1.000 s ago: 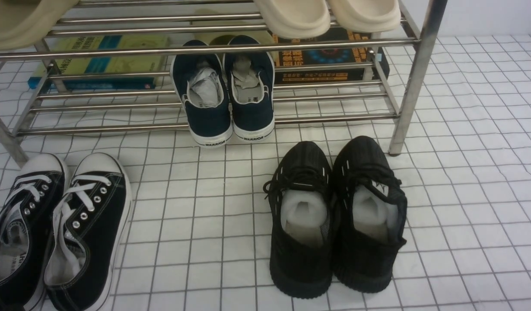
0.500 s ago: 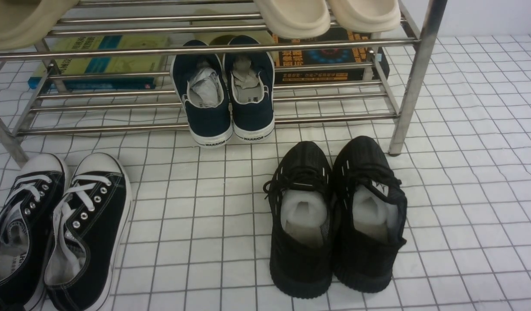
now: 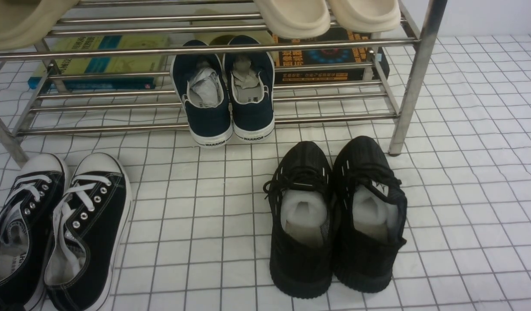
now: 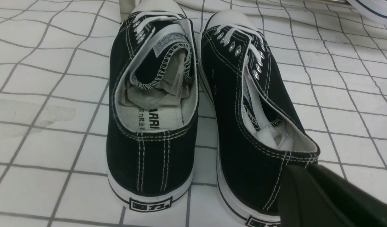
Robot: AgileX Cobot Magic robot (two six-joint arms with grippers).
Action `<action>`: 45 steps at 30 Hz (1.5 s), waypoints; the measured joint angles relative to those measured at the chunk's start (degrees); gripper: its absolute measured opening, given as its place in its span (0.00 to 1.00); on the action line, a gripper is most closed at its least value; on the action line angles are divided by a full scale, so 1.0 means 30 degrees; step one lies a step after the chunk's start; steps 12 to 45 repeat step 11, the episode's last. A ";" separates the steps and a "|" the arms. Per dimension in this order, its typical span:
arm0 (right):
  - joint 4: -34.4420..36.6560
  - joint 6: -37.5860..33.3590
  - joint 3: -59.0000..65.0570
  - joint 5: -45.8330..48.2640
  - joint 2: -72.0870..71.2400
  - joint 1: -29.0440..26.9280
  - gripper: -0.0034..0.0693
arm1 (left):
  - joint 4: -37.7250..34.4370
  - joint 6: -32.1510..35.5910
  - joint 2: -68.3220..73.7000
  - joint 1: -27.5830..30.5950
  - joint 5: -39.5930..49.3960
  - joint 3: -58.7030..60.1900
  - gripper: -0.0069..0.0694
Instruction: Take the shoes off the shelf with your hand from the white checkered tablecloth.
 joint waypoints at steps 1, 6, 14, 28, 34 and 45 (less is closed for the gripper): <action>0.0000 0.0000 0.0000 0.0000 0.0000 0.0000 0.38 | 0.0049 0.0000 0.0000 0.0000 0.0000 0.0000 0.16; 0.0000 0.0000 0.0000 0.0000 0.0000 0.0000 0.38 | 0.0787 0.0000 0.0000 0.0000 0.0000 0.0000 0.16; 0.0000 0.0000 0.0000 0.0000 0.0000 0.0000 0.38 | 0.1529 0.0000 0.0000 0.0000 -0.0016 0.0035 0.16; 0.0000 0.0000 0.0000 0.0000 0.0000 0.0000 0.38 | 0.1529 0.0000 0.0000 0.0000 -0.0016 0.0035 0.16; 0.0000 0.0000 0.0000 0.0000 0.0000 0.0000 0.38 | 0.1529 0.0000 0.0000 0.0000 -0.0016 0.0035 0.16; 0.0000 0.0000 0.0000 0.0000 0.0000 0.0000 0.38 | 0.1529 0.0000 0.0000 0.0000 -0.0016 0.0035 0.16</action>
